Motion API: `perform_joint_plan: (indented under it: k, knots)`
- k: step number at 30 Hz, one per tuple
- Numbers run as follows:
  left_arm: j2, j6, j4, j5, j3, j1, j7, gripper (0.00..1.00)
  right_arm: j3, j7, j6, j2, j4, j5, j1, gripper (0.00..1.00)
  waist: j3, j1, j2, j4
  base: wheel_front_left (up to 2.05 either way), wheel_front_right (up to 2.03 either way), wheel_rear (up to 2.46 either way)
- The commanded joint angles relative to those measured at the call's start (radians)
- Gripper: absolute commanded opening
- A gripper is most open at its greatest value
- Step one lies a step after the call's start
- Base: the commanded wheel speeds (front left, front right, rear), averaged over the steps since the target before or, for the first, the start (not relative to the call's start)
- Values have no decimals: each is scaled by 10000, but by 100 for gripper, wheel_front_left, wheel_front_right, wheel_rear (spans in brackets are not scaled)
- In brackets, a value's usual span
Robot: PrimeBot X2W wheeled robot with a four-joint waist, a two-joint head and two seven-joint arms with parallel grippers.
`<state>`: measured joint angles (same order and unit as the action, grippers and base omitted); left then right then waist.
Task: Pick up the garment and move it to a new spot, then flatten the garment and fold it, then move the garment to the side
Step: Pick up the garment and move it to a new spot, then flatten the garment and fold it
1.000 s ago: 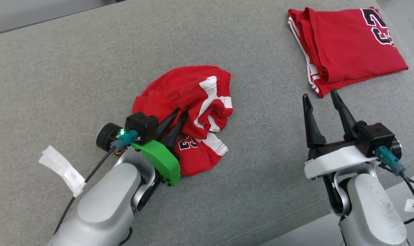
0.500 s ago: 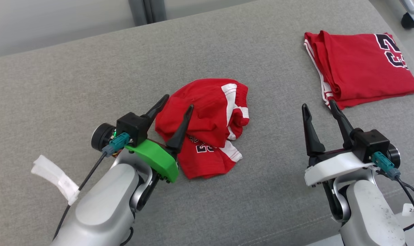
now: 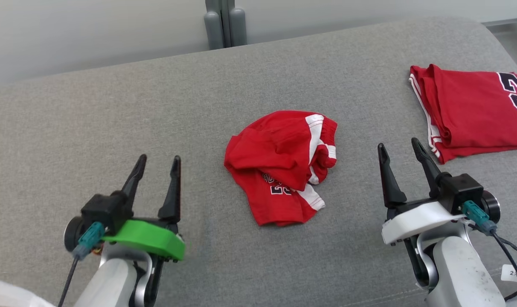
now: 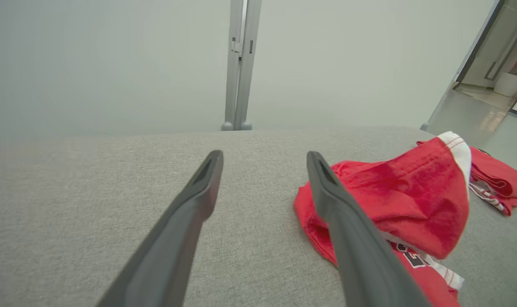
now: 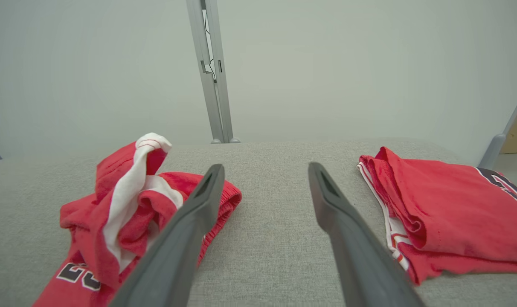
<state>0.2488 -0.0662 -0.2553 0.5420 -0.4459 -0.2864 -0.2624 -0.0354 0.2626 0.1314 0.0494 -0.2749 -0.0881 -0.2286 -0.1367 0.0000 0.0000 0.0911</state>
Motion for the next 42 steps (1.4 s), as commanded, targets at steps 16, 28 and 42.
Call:
perform_joint_plan:
  k: [16,28,42]
  knots:
    - [-922,112,1049,-1540,3086,3296,-19,100,39,29,-16,21,-118,-651,1041,100,803,0,0,-580,0,0,0]
    - [-1534,854,764,-2180,4045,3531,-19,100,-13,29,-16,22,-314,-688,969,100,856,0,0,-586,0,0,0]
    - [-1844,1286,520,-2631,4226,3149,-19,100,-798,29,-16,22,-905,-687,-91,100,572,0,0,-1049,0,0,0]
